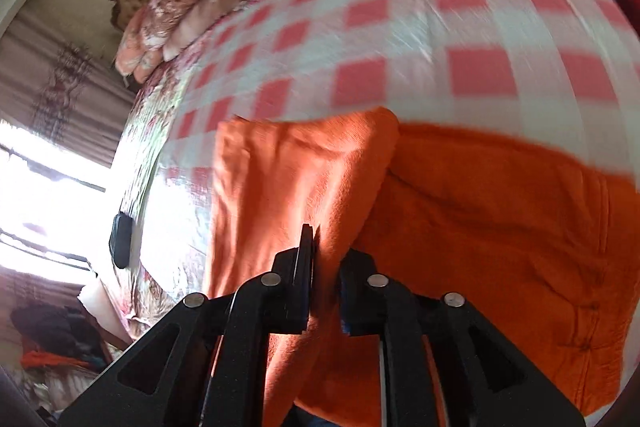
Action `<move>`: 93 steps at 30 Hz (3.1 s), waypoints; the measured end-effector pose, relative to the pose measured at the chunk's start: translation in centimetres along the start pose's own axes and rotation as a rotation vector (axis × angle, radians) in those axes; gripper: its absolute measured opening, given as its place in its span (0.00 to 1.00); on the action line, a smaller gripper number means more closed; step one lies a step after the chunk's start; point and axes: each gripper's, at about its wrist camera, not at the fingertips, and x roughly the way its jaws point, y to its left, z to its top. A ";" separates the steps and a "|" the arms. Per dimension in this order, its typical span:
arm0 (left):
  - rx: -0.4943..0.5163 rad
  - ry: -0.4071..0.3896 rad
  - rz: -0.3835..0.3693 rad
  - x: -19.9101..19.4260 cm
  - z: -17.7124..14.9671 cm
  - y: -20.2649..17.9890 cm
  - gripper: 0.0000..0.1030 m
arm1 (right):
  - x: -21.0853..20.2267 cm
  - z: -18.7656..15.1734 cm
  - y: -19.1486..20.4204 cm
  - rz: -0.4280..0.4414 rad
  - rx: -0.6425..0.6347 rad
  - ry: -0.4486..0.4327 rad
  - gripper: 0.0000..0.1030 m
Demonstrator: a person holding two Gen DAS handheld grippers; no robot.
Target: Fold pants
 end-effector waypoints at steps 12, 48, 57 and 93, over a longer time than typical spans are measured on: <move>0.178 0.091 0.109 3.1 -2.6 -3.9 0.43 | 1.8 -1.1 -2.1 0.034 -0.036 0.004 0.22; 0.245 -0.126 0.084 -2.1 5.5 -7.6 0.08 | -9.1 -0.8 -0.5 -0.138 -0.156 -0.287 0.06; 0.331 -0.127 -0.049 0.3 7.3 -14.5 0.08 | -10.5 -2.1 -8.2 -0.244 -0.087 -0.258 0.06; -0.222 -0.066 -0.048 2.9 6.3 1.9 0.58 | -8.4 -5.0 -11.0 -0.459 -0.194 -0.280 0.10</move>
